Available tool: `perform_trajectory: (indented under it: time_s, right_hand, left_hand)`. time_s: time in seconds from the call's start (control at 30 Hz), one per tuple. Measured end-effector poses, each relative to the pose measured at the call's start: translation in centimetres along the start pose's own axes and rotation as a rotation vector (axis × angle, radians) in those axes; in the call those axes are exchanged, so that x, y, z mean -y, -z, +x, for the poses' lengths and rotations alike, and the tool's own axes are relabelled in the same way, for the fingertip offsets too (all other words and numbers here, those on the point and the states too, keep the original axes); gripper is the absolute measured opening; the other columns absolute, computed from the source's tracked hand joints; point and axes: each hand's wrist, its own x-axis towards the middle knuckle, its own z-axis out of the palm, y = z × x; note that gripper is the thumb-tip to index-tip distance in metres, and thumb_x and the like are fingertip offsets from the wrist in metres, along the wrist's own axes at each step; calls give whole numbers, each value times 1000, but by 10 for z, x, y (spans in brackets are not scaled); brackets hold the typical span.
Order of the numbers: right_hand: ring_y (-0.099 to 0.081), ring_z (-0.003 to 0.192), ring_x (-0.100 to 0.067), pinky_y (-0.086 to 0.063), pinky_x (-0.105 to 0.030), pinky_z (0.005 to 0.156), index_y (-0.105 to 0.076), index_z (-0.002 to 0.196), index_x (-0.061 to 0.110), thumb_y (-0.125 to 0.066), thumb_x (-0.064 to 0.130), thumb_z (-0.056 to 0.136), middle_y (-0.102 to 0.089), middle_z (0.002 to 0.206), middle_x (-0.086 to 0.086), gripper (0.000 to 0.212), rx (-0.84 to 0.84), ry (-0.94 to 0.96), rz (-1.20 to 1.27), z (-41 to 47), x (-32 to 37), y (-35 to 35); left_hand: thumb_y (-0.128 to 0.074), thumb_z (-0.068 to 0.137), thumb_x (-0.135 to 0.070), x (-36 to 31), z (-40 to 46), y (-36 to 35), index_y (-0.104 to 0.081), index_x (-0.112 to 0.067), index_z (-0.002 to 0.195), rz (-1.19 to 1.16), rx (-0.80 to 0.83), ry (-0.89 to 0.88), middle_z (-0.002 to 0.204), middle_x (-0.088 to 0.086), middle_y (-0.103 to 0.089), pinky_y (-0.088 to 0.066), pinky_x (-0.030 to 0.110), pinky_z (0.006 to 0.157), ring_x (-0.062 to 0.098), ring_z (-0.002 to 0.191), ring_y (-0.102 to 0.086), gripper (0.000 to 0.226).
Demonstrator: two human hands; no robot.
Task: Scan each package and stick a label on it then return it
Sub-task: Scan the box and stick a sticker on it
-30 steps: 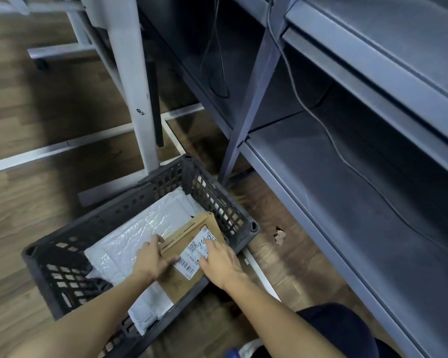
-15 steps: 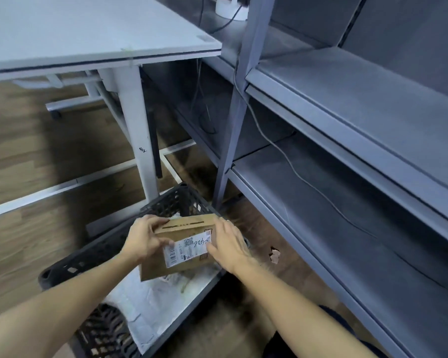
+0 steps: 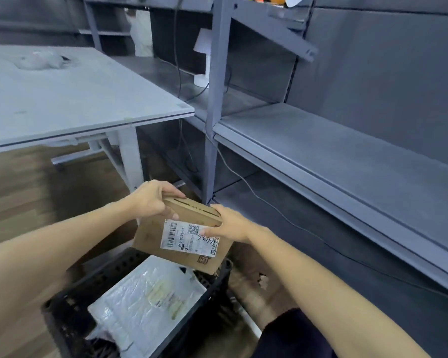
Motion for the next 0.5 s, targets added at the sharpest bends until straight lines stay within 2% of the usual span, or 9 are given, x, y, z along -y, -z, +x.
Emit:
perform_trajectory:
  time_s: [0.03,0.1,0.23,0.33,0.4,0.47,0.5]
  right_hand:
    - [-48,124,-20,-44,-35,94,-40,138,25,-70,62,74,-52,132,2,80,-9,-13,67,-6,-1,8]
    - [-56,107,-14,-45,-28,77,-49,122,27,-73,62,70,-59,115,7,67,-54,-33,151,-19,-3,24]
    - [-55,98,-9,-40,-18,64,-49,123,25,-73,67,66,-57,109,11,75,-240,-52,228,-48,-5,65]
    - [-60,93,-5,-45,-20,66,-53,114,24,-74,66,66,-62,105,12,67,-433,-73,365,-72,-4,100]
    - [-64,93,-7,-50,-24,72,-56,105,26,-74,66,66,-66,103,10,58,-564,-77,462,-90,-5,124]
    - [-64,98,-12,-52,-30,83,-56,113,20,-72,67,68,-66,108,6,66,-687,-100,558,-110,-9,146]
    - [-64,99,-12,-52,-30,83,-55,116,18,-71,66,68,-66,109,6,70,-746,-111,611,-121,-12,156]
  left_hand:
    - [-86,67,-21,-12,0,3,-67,-26,113,-8,-8,-14,116,-7,-63,-45,33,98,13,109,-57,51]
    - [-85,69,-22,-35,0,4,-63,-25,119,-51,-80,-38,123,-4,-60,-44,38,102,16,115,-55,55]
    - [-72,82,-38,-72,3,11,-51,-29,133,-186,-474,-96,141,-6,-48,-33,42,112,16,131,-42,56]
    - [-61,90,-45,-93,10,15,-46,-23,137,-320,-683,-155,143,-4,-47,-30,39,113,15,133,-39,54]
    - [-56,92,-47,-113,18,11,-41,-22,140,-422,-716,-176,145,-4,-43,-29,33,111,13,134,-37,56]
    - [-54,93,-47,-141,29,1,-38,-21,142,-552,-704,-183,146,-3,-41,-28,29,109,13,134,-36,58]
    - [-53,93,-48,-155,36,-4,-37,-21,142,-616,-682,-189,146,-2,-42,-29,30,110,14,134,-37,58]
